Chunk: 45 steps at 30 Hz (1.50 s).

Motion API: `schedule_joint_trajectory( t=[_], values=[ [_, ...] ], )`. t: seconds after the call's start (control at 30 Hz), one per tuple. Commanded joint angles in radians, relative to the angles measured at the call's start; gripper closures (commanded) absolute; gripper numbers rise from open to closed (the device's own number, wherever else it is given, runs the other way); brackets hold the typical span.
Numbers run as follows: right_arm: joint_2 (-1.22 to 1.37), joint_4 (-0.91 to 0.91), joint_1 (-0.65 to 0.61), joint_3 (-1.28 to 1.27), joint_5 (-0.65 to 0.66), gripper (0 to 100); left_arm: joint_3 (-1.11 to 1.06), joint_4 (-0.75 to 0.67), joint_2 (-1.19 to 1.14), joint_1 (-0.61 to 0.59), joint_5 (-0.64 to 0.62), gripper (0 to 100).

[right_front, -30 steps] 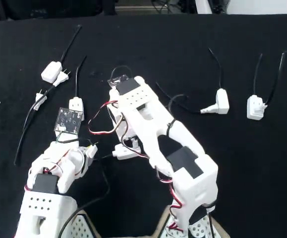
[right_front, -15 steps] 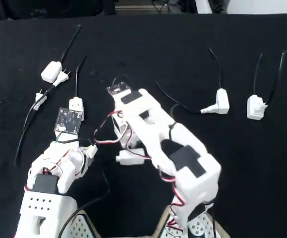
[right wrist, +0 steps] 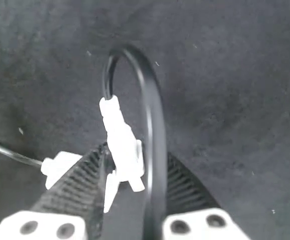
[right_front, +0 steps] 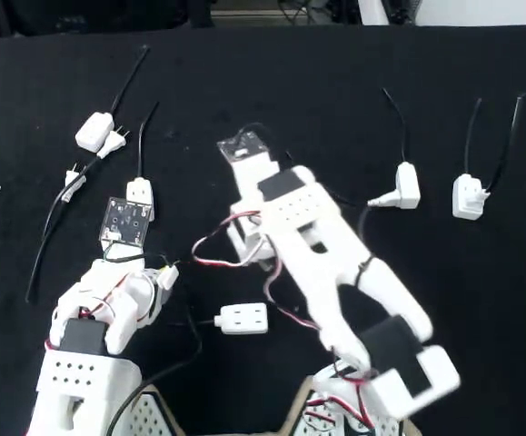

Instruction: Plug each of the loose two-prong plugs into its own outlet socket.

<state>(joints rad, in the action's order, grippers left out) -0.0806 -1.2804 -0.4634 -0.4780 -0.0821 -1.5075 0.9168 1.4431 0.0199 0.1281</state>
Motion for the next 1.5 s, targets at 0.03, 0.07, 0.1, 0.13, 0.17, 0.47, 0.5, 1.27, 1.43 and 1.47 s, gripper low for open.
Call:
schedule_joint_trajectory(
  t=[0.03, 0.07, 0.1, 0.13, 0.17, 0.47, 0.5, 1.27, 1.43, 1.47],
  values=[
    [-0.196, 0.135, 0.057, -0.159, 0.064, 98.8, 0.018, -0.005, 0.012, -0.008, -0.008, 79],
    [-0.222, 0.199, 0.075, -0.203, 0.060, 98.7, 0.018, -0.005, 0.012, -0.008, -0.008, 79],
    [-0.245, 0.278, 0.092, -0.251, 0.060, 98.7, 0.018, -0.005, 0.012, -0.008, -0.008, 79],
    [-0.254, 0.364, 0.106, -0.300, 0.064, 98.7, 0.018, -0.005, 0.012, -0.008, -0.008, 79],
    [-0.254, 0.448, 0.114, -0.344, 0.064, 98.6, 0.018, -0.005, 0.012, -0.008, -0.008, 79],
    [-0.173, 0.918, 0.115, -0.559, 0.064, 97.0, 0.018, -0.005, 0.012, -0.008, -0.008, 79],
    [-0.174, 0.884, 0.115, -0.542, 0.061, 94.6, 0.018, -0.005, 0.012, -0.008, -0.008, 79],
    [-0.417, 0.276, 0.143, -0.400, 0.147, 94.2, 0.033, 0.002, 0.012, -0.008, -0.008, 79],
    [-0.593, 0.186, 0.341, -0.400, 0.201, 94.2, 0.033, 0.002, 0.012, -0.008, -0.008, 79],
    [-0.616, 0.184, 0.390, -0.400, 0.204, 94.2, 0.033, 0.002, 0.012, -0.008, -0.008, 79]
  ],
)
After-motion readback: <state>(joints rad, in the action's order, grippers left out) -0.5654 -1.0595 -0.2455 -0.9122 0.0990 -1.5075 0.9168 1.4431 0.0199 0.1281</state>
